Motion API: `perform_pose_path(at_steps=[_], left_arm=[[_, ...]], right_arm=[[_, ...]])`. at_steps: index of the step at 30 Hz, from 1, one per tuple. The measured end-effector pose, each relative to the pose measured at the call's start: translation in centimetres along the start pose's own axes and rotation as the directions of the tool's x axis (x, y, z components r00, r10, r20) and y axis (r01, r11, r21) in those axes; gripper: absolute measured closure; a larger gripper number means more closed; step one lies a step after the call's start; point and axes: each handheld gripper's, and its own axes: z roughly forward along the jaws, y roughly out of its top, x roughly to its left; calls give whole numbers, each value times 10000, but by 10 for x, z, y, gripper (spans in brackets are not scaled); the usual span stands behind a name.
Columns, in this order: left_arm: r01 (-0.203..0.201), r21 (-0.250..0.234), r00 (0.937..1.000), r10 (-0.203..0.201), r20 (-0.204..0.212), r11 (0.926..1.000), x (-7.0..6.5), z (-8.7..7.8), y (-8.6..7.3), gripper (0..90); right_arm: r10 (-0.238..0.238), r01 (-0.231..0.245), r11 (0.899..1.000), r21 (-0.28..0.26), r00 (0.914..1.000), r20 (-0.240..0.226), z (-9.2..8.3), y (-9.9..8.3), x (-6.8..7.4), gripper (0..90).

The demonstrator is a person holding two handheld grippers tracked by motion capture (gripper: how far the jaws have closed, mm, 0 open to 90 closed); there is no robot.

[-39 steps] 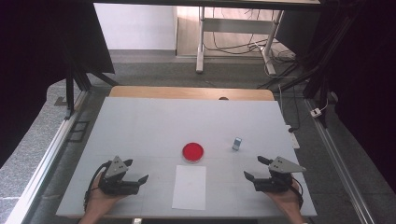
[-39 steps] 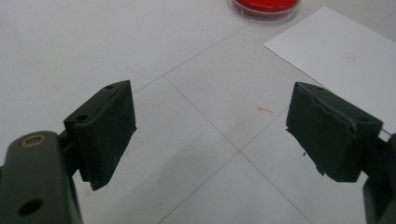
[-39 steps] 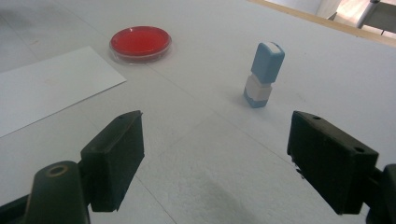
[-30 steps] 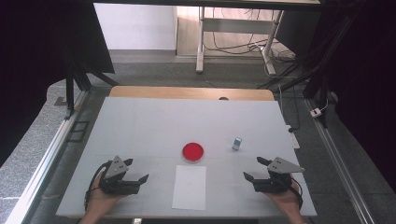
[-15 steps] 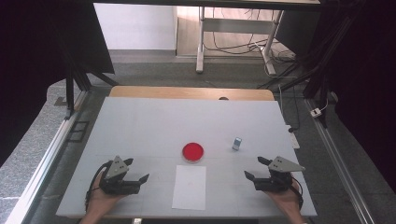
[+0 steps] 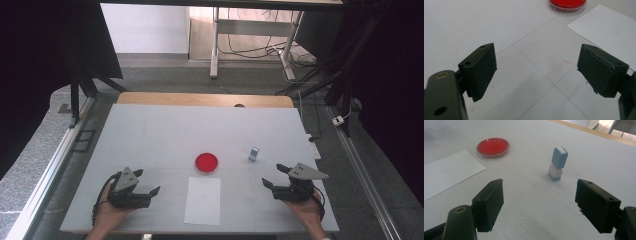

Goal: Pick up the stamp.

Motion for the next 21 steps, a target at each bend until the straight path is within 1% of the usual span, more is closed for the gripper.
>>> perform_pose_path(at_steps=[6,10,14,21], left_arm=[[-16,-5,10000,16,-22,10000,1,0,0,159],[-36,9,10000,36,-17,10000,1,1,0,158],[-36,-30,10000,36,-20,10000,1,0,0,158],[-83,6,10000,83,-4,10000,1,1,0,159]], right_arm=[[94,-94,10000,18,9999,56,6,10,-3,239],[178,-177,9998,-43,9996,202,10,20,-5,242],[172,-171,9998,-54,9997,191,10,24,-4,243],[144,-138,9996,-259,9996,237,10,33,-5,244]])
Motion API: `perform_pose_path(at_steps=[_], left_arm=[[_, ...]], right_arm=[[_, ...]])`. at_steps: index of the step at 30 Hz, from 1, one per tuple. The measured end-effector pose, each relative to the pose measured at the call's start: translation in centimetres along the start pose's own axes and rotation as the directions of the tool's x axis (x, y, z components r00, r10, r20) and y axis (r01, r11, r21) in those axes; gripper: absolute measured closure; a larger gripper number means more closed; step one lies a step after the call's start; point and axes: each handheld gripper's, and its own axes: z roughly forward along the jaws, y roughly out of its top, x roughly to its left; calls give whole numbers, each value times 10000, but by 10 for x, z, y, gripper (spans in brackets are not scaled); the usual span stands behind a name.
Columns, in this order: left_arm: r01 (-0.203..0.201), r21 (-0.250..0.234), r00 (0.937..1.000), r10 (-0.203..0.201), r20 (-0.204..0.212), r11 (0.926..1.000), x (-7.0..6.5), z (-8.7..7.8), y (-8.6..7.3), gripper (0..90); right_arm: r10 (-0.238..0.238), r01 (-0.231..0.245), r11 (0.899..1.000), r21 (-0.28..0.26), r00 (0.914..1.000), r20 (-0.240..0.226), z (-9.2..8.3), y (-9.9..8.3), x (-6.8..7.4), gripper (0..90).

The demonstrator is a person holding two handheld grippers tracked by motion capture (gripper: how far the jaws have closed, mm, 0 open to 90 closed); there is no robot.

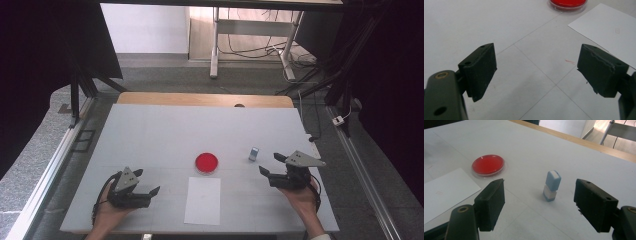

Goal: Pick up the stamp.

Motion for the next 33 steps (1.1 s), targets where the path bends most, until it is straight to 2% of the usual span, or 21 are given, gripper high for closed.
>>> perform_pose_path(at_steps=[9,18,23,28,33], left_arm=[[-20,29,10000,20,-18,10000,-1,0,0,158],[135,-44,9999,-135,-71,9999,0,-2,-2,158],[26,54,10000,-26,-3,10000,0,1,-2,157],[8,52,10000,-8,4,10000,0,0,-2,157],[-5,62,10000,5,28,10000,0,2,-2,157]], right_arm=[[-246,245,9996,116,9996,129,8,15,-2,243],[-160,157,9997,201,9997,165,14,29,-8,244],[-233,224,9991,374,9994,264,27,42,-10,245],[-151,141,9995,269,9992,357,33,45,-14,247],[-116,105,9994,320,9994,315,42,44,-24,255]])
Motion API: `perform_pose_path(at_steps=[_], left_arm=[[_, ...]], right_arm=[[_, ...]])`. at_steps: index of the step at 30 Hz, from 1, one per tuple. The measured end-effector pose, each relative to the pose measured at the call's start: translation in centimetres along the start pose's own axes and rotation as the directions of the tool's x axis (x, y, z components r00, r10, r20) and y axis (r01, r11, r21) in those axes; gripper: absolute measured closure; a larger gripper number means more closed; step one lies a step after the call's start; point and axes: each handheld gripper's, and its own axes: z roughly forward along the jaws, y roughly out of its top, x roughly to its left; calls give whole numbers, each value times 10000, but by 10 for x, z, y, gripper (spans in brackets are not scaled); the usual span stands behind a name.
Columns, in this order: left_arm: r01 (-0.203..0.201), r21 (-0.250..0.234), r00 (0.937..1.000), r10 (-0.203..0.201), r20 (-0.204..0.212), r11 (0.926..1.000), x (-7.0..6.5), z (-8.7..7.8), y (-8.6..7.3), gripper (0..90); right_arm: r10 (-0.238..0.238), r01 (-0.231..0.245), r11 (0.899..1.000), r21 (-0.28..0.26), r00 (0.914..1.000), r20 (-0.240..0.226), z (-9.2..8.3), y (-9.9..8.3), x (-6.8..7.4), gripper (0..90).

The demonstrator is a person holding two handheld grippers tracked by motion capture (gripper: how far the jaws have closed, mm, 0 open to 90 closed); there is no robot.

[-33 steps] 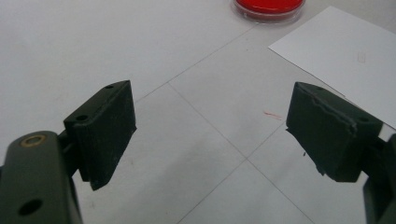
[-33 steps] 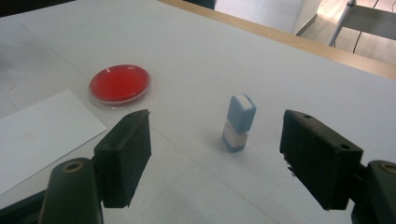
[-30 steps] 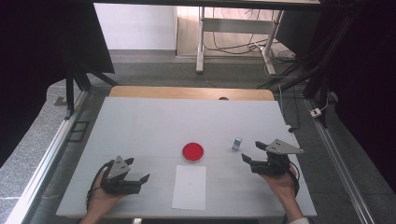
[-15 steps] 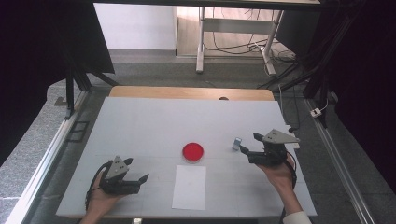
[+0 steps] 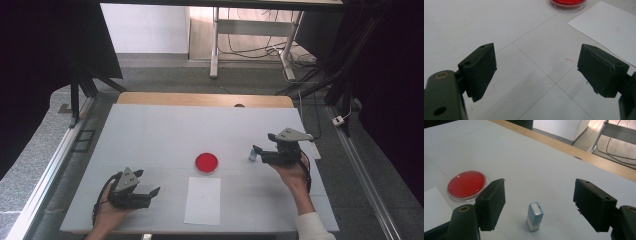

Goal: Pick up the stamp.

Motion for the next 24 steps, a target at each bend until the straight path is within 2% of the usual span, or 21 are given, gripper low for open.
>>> perform_pose_path(at_steps=[3,7,8,16,24], left_arm=[[-37,27,10000,37,19,10000,0,0,0,157],[-57,76,10000,57,1,10000,0,1,0,157],[-61,77,10000,61,1,10000,0,1,0,157],[-27,88,10000,27,-35,10000,1,1,-1,157],[-61,139,10000,62,-63,9999,1,1,-1,157]], right_arm=[[-145,146,9996,231,9999,-59,7,-2,-3,259],[118,-104,9990,428,9993,-343,15,-7,-8,271],[87,-70,9981,613,9996,-282,18,-8,-9,278],[40,13,9962,867,9981,-610,30,-12,-10,310],[-76,163,9920,1254,9975,-699,39,-18,-14,364]])
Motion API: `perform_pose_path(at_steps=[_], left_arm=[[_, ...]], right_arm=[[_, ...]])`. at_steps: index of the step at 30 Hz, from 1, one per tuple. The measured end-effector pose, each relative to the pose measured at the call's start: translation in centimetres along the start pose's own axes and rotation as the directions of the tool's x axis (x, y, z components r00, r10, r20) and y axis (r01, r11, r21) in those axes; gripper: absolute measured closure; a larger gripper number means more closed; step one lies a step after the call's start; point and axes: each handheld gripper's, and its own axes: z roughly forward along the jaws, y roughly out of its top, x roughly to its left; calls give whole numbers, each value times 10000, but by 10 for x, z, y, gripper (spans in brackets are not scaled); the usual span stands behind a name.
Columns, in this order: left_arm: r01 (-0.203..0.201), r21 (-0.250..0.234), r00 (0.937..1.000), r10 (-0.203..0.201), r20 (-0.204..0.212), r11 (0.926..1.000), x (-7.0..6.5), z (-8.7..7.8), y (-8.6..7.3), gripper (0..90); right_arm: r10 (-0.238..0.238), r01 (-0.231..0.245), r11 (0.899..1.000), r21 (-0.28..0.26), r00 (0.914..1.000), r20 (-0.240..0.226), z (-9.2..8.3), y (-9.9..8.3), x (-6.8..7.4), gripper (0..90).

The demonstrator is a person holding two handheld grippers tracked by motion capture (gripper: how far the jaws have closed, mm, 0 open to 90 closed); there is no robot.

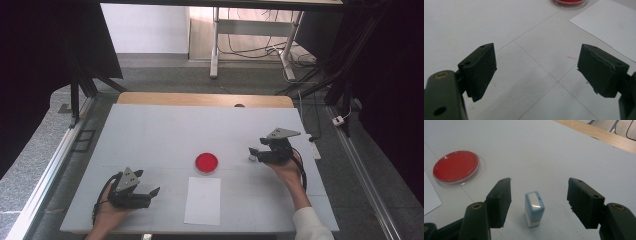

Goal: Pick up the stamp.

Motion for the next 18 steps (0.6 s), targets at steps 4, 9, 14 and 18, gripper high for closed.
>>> perform_pose_path(at_steps=[4,9,14,18], left_arm=[[7,0,10000,-7,14,10000,0,0,0,157],[-44,20,10000,44,34,10000,0,1,0,157],[-33,20,10000,33,32,10000,0,0,0,157],[-40,37,10000,40,16,10000,0,1,-1,157]], right_arm=[[11,-10,10000,26,9999,-121,1,-2,-2,394],[-35,41,9999,164,9995,-323,5,-5,-4,433],[-147,159,9995,260,9988,-460,9,-7,-3,487],[-276,298,9988,401,9982,-527,11,-8,-3,539]])
